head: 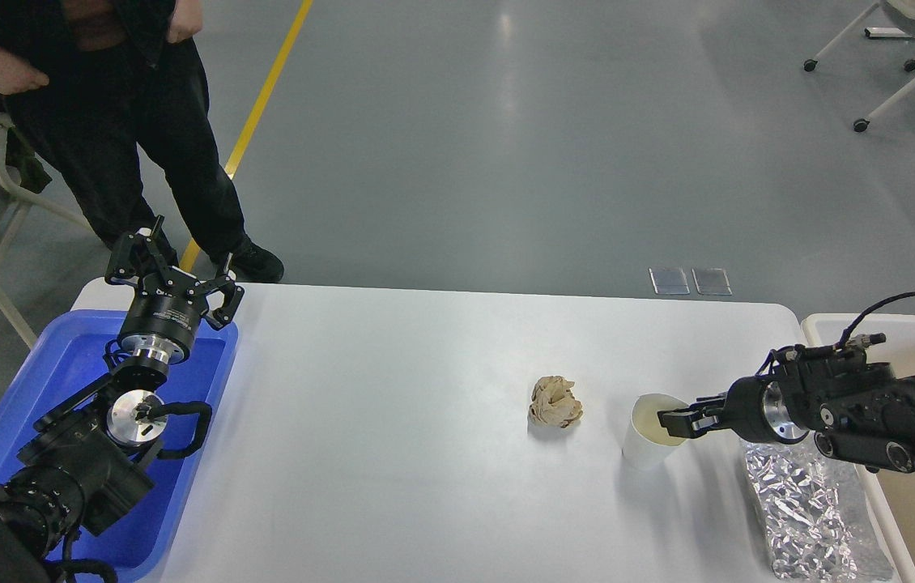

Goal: Tidy desktop
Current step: 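Move the right gripper onto the white paper cup and close it, then lift the paper cup with the right gripper and carry it over the white bin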

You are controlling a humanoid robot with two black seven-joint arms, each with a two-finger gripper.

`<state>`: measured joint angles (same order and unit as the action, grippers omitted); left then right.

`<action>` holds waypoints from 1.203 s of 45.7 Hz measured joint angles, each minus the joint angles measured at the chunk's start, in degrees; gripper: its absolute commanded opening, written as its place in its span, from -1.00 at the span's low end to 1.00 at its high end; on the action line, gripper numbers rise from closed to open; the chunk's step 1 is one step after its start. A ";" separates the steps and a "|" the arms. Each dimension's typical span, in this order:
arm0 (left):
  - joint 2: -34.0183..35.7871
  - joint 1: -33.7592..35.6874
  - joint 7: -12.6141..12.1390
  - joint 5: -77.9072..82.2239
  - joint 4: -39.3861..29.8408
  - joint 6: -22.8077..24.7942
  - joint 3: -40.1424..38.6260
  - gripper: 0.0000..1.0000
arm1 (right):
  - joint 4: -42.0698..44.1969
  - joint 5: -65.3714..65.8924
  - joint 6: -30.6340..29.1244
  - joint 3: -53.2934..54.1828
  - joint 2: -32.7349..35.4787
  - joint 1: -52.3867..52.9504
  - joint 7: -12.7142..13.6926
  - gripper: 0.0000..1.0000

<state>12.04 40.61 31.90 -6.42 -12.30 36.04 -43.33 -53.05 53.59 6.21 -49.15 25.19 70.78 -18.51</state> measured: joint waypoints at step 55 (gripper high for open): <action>0.00 0.00 0.00 0.00 0.00 0.00 0.01 1.00 | -11.10 -10.63 -3.60 11.30 10.14 18.88 -6.31 -1.00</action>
<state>12.04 40.61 31.90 -6.42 -12.31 36.04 -43.33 -64.14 42.96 2.61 -37.85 35.33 89.66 -24.82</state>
